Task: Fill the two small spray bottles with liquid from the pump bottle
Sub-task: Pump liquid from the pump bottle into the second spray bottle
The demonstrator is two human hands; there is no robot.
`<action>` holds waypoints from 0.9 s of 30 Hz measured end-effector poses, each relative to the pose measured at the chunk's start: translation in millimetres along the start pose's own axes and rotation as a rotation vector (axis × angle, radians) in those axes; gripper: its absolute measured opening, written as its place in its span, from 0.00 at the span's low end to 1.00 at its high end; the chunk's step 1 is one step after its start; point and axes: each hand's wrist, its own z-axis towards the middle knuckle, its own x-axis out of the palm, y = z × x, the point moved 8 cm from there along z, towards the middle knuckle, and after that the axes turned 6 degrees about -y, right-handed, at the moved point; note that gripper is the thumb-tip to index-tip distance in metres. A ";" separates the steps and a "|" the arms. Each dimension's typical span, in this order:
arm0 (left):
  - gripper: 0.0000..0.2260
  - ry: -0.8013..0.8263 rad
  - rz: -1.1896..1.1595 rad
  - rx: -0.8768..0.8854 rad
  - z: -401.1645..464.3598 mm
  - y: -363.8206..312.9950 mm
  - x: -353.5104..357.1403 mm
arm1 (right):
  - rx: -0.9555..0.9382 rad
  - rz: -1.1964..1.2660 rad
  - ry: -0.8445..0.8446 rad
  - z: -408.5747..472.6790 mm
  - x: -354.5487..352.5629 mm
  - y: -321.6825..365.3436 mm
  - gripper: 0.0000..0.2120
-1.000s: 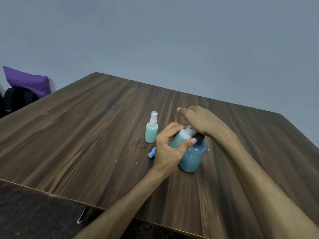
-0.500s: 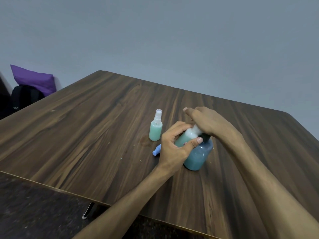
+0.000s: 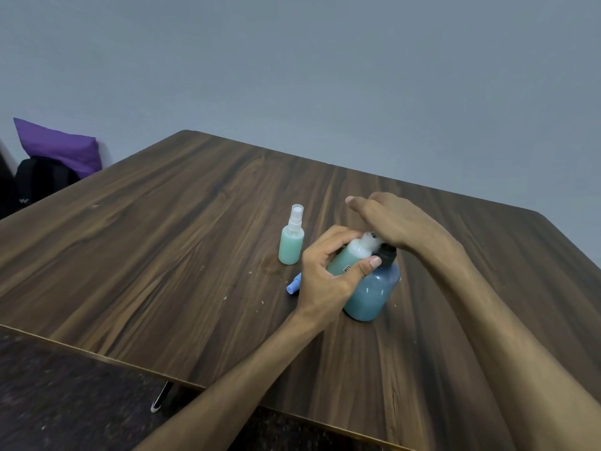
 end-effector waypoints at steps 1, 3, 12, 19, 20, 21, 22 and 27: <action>0.09 -0.004 0.002 0.001 -0.2 0.5 -0.3 | 0.007 -0.024 0.013 -2.2 2.8 0.2 0.24; 0.09 0.003 0.008 -0.003 -0.2 0.9 -0.1 | 0.001 -0.043 0.055 -4.7 10.5 1.8 0.28; 0.09 -0.004 0.011 0.007 0.1 0.2 -1.5 | 0.001 -0.061 -0.008 -4.9 6.0 -0.2 0.25; 0.09 -0.003 0.021 0.008 -1.0 -1.1 -1.3 | -0.002 -0.005 -0.023 -3.9 2.2 1.1 0.25; 0.09 -0.001 0.021 0.009 -0.2 -0.8 -0.9 | -0.004 -0.016 -0.005 -3.6 5.3 1.2 0.26; 0.09 0.001 0.019 0.009 0.0 0.5 -0.8 | -0.002 -0.020 0.015 -4.0 8.4 0.6 0.26; 0.09 0.001 0.018 0.009 0.1 1.1 -1.3 | 0.004 -0.013 0.024 -4.2 10.0 -0.5 0.27; 0.09 -0.002 0.023 0.020 0.0 -1.3 -1.0 | -0.021 0.015 -0.040 -0.1 0.8 -0.4 0.25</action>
